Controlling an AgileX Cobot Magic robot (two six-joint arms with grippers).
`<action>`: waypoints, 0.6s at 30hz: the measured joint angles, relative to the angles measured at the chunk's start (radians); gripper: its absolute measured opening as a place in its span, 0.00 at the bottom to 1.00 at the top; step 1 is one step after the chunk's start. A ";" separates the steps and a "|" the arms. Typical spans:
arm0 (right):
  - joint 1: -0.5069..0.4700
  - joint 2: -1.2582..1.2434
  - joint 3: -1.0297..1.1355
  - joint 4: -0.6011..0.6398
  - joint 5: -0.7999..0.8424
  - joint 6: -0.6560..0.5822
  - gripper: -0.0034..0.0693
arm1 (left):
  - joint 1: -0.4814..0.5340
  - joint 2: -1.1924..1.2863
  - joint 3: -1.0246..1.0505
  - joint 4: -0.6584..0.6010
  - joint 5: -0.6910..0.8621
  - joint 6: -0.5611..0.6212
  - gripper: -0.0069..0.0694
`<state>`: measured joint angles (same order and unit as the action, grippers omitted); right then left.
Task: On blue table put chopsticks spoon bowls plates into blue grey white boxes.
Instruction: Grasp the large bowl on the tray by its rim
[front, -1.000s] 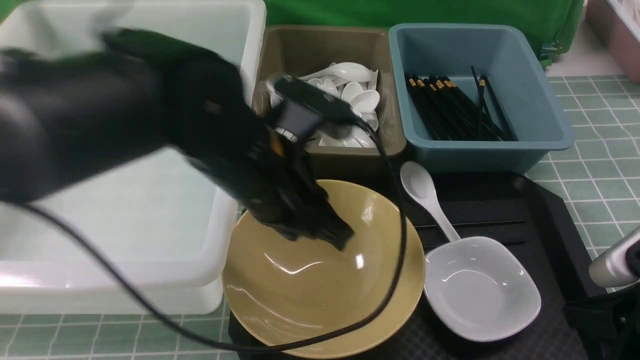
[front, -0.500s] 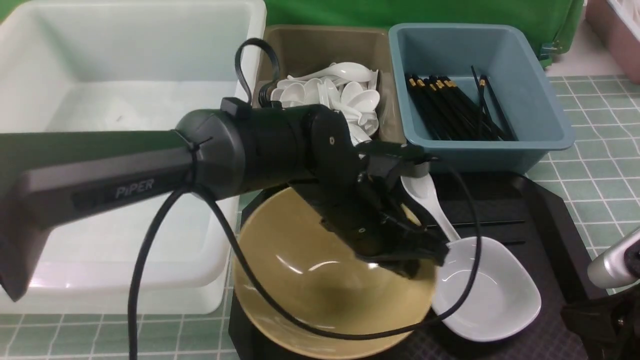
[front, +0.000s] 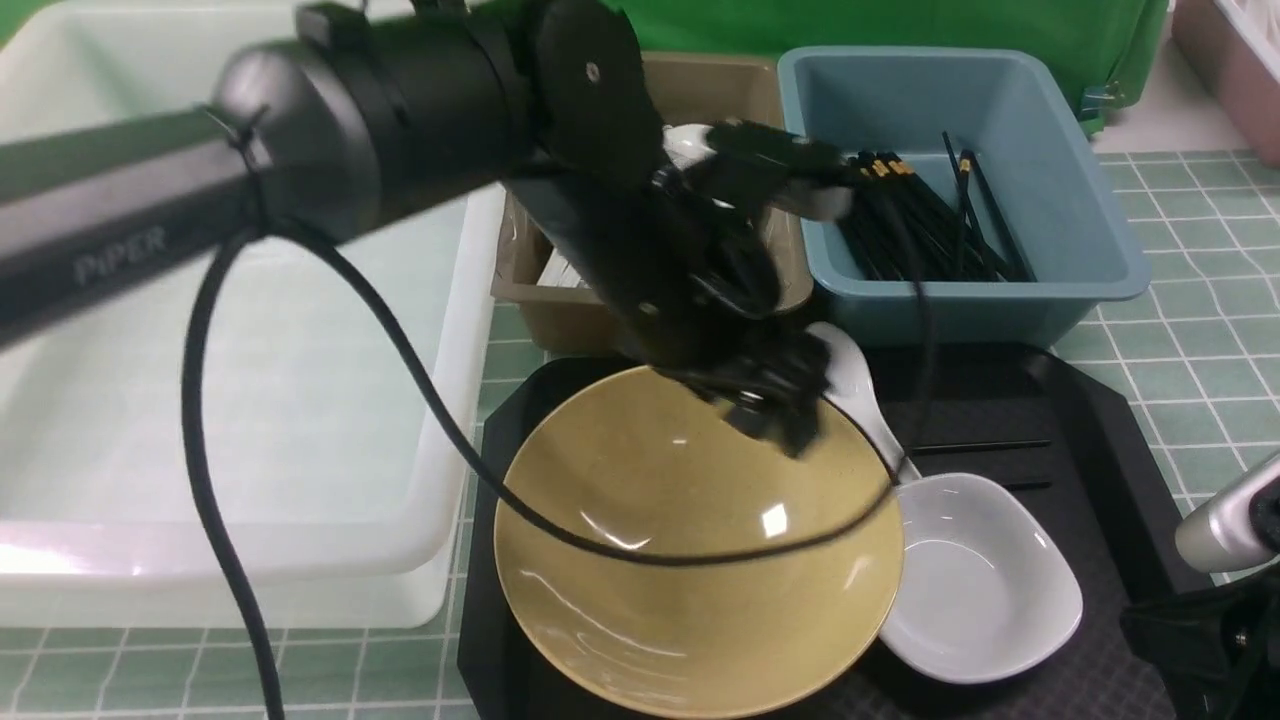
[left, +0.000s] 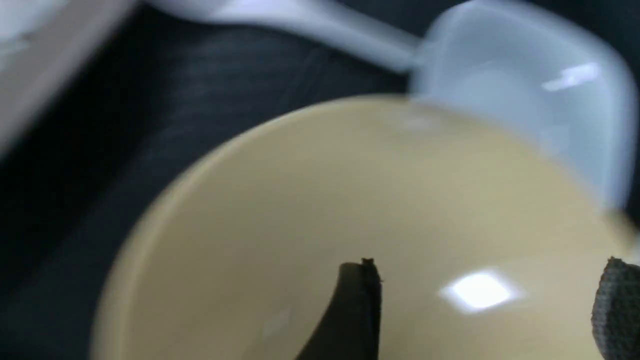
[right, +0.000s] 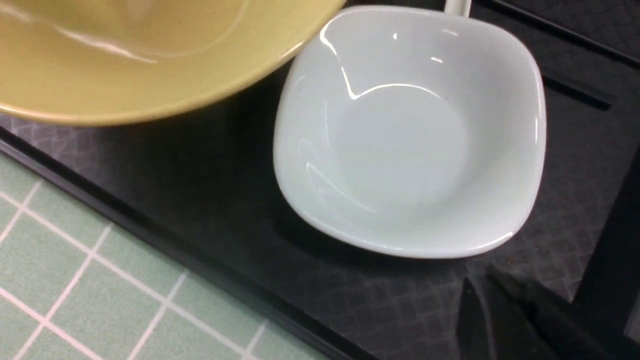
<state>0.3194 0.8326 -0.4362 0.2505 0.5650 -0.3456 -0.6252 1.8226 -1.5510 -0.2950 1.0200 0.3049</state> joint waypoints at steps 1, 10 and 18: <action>0.000 0.000 0.000 0.000 -0.002 0.000 0.10 | 0.003 0.000 -0.004 0.120 0.006 -0.066 0.83; 0.000 0.000 0.000 0.000 -0.013 0.000 0.10 | 0.003 0.085 -0.009 0.373 -0.001 -0.153 0.83; 0.001 0.000 0.000 0.000 -0.013 0.000 0.10 | 0.003 0.197 -0.009 0.367 -0.013 -0.136 0.80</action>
<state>0.3202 0.8326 -0.4362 0.2505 0.5516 -0.3456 -0.6217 2.0192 -1.5597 0.0716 1.0074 0.1692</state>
